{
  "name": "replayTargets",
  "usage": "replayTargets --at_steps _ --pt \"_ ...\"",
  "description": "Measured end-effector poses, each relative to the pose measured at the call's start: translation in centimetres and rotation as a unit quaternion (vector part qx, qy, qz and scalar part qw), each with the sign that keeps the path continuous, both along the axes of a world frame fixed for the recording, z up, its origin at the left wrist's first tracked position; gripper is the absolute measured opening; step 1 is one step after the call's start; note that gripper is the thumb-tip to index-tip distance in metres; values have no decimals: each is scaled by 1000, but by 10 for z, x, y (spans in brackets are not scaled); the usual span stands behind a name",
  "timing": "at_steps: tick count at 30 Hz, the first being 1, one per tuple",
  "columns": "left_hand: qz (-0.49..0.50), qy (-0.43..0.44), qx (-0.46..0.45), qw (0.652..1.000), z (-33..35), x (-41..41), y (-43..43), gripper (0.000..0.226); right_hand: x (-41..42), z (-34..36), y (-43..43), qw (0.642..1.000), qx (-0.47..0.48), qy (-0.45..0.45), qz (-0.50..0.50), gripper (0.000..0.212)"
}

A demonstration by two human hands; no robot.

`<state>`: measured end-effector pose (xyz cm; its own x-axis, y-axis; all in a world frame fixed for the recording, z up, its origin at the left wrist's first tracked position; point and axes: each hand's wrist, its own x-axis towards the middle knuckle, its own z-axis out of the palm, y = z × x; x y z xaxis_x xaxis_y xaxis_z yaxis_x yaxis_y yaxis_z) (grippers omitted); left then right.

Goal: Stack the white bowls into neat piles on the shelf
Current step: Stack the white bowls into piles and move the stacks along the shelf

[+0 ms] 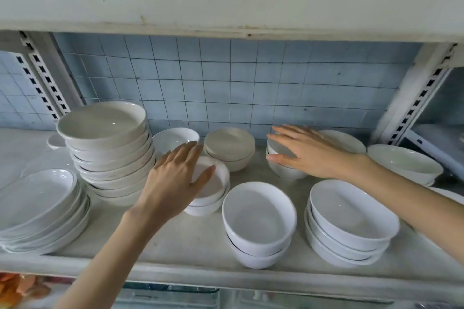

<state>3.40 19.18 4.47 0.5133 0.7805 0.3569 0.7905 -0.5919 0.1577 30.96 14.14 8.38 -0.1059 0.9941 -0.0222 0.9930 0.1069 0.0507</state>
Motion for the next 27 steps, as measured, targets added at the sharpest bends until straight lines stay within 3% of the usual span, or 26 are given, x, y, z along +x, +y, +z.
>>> replayTargets --at_steps 3,8,14,18,27 --pt "-25 10 32 999 6 17 6 69 17 0 -12 999 16 -10 -29 95" --pt "-64 54 -20 996 30 57 15 79 49 3 -31 994 52 6 -93 68" --pt "-135 116 -30 984 50 115 28 59 96 12 -56 982 46 40 -178 79" --pt "-192 155 -83 966 55 158 40 62 119 10 -63 974 25 51 -217 76" --pt "-241 203 -171 934 49 238 56 79 147 0 -56 965 -31 138 -222 91"
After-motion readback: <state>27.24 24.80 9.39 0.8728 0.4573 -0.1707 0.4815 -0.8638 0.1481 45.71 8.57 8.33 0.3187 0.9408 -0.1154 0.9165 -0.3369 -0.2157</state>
